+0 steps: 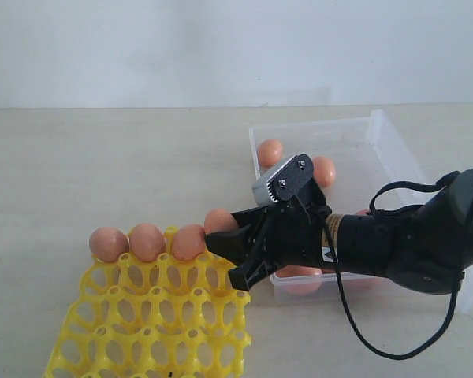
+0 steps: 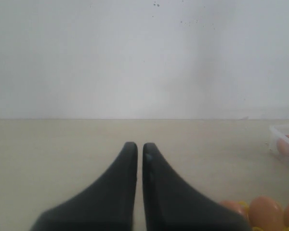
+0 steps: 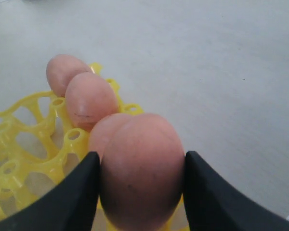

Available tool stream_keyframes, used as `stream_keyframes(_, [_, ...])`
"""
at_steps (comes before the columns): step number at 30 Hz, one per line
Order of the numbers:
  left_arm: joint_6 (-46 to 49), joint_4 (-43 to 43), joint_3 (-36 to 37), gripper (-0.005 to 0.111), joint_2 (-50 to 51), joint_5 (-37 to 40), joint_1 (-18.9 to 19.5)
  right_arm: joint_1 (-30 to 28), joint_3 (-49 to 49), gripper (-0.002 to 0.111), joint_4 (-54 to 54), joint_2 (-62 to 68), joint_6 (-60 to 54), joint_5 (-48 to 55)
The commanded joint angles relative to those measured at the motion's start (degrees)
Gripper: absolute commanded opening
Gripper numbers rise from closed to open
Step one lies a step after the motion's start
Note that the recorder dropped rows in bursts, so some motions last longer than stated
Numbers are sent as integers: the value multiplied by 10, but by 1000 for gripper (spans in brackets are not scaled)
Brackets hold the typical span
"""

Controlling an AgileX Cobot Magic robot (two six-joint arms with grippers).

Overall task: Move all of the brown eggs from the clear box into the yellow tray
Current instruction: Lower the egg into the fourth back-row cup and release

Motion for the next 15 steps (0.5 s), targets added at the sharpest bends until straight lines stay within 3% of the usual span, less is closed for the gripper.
stream_keyframes(1, [2,0,2,4,-2,-3,2,2,3,0,1,-1,-10,14])
stream_keyframes(5, [2,0,2,4,-2,-3,2,2,3,7,-4,-1,-18,14])
stream_keyframes(9, [2,0,2,4,-2,-3,2,2,3,33,-4,-1,-20,14])
stream_keyframes(15, [2,0,2,4,-2,-3,2,2,3,50,2,-1,-22,15])
